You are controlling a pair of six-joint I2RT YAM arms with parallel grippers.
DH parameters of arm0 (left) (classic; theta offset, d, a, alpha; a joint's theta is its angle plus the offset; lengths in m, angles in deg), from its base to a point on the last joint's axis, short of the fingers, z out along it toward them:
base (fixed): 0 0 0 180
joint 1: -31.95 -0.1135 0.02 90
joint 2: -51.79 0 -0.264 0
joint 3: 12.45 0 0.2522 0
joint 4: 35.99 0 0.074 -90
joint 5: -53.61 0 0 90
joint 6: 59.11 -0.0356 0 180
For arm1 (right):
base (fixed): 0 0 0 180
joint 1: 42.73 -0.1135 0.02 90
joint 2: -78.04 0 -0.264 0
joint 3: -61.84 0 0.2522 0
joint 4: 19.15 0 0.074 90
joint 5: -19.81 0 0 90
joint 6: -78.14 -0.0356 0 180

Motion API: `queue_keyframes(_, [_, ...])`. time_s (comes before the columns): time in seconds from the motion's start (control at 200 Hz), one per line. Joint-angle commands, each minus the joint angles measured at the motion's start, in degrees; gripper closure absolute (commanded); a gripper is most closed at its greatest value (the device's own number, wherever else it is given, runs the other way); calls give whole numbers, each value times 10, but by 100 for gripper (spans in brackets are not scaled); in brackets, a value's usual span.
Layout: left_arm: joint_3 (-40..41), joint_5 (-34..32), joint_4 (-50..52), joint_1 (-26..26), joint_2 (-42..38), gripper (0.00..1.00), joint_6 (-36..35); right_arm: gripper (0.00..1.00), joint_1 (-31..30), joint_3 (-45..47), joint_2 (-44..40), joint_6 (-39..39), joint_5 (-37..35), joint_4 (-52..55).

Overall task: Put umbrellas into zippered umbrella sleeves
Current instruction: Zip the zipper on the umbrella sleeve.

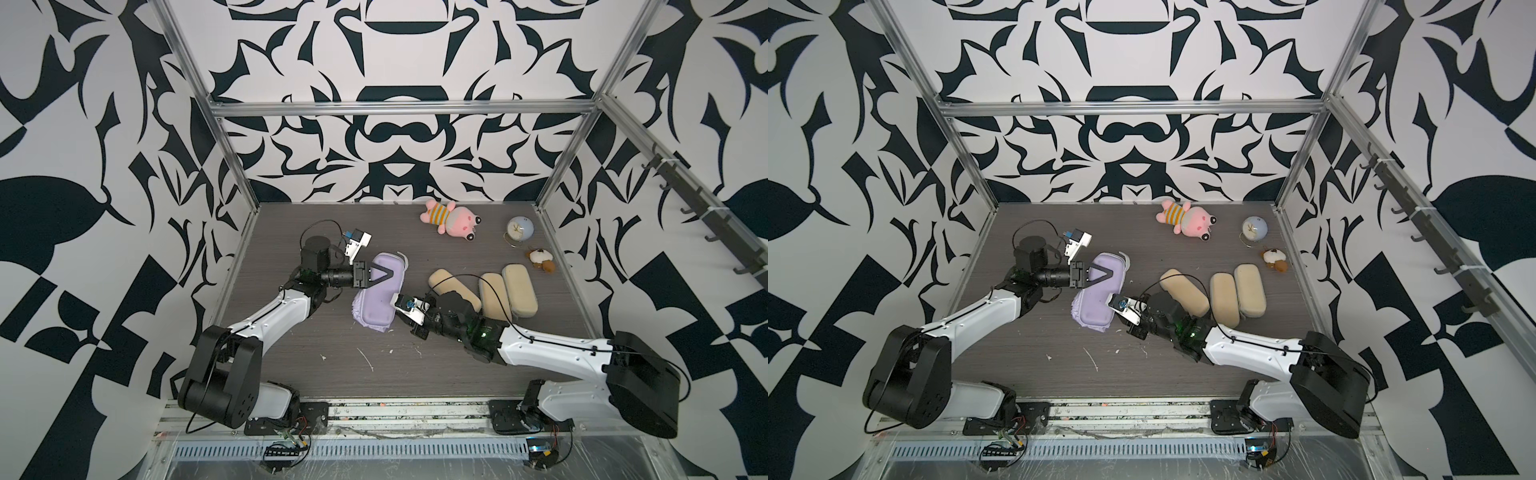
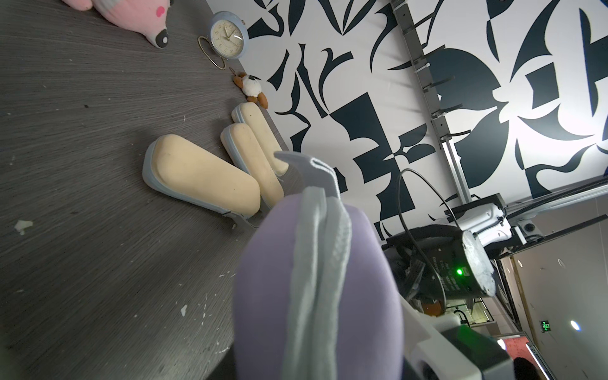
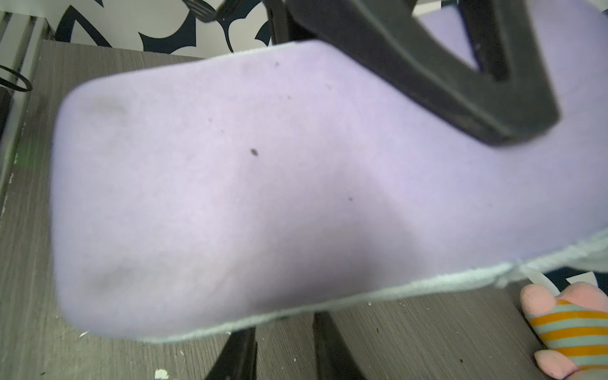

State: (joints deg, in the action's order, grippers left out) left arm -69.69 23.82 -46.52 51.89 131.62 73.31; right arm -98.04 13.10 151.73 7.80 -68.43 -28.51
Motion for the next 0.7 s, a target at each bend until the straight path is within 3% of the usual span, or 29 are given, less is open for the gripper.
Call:
queue_keyframes(0.0, [-12,2,-17,2,-4,92,6,73,-7,-34,-9,3,-19,-40])
queue_keyframes(0.18, [-3,-4,-39,4,-2,93,22,79,-13,-45,2,-7,-28,-45])
queue_keyframes(0.345, [6,-18,-68,4,0,93,46,100,-14,-40,16,-6,-41,-71])
queue_keyframes(0.44, [12,-35,-72,-3,-4,94,58,100,-14,-34,10,3,-42,-54])
queue_keyframes(0.695, [21,-59,-102,-38,-14,98,96,100,-66,-25,-35,105,-8,137])
